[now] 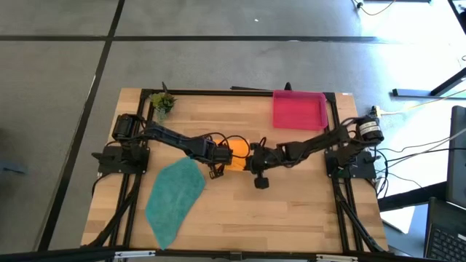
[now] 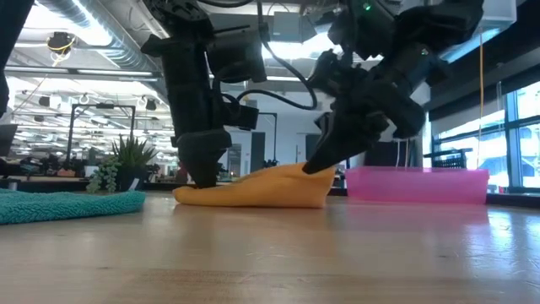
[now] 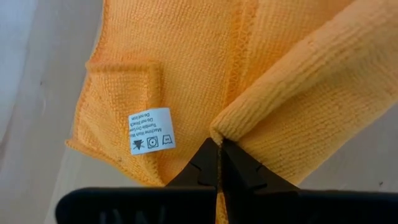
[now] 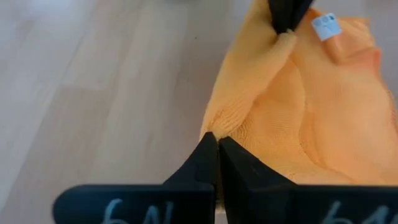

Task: Roll microfiber towels into tight, uniform cylinder then place into a basket
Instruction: Roll the folded orange microfiber towel

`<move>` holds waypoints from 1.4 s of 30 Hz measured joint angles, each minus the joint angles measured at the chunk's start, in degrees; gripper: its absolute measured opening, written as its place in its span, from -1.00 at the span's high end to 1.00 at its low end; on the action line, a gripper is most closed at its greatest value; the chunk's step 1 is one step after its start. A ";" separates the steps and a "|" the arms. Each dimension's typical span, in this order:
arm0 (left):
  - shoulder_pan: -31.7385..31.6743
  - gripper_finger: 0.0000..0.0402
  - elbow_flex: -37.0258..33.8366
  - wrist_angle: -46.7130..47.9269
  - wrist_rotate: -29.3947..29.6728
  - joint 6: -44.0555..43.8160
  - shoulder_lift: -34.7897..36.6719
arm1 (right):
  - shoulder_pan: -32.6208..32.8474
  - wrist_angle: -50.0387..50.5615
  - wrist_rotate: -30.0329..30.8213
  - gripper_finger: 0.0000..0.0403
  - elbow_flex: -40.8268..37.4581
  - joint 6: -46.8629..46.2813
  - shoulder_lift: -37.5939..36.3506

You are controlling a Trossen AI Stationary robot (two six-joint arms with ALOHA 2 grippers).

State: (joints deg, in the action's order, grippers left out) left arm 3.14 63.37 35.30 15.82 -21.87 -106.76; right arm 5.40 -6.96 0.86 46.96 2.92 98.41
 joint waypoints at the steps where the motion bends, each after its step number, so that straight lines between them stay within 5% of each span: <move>1: 0.00 1.00 0.00 -0.02 -0.04 0.00 0.00 | -0.54 0.00 -0.06 0.97 0.00 -0.29 0.00; 24: 0.04 1.00 -0.02 -0.24 -0.25 1.05 -0.07 | -11.72 1.42 0.86 0.97 0.17 -2.63 -0.10; 42: 3.28 1.00 -0.04 -0.39 0.48 2.55 -0.13 | -10.81 0.70 -0.14 0.97 0.20 -1.14 2.02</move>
State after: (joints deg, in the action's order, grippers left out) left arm 6.42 63.33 34.92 16.30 -19.32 -106.89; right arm -5.41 -6.26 0.72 47.16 1.79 100.43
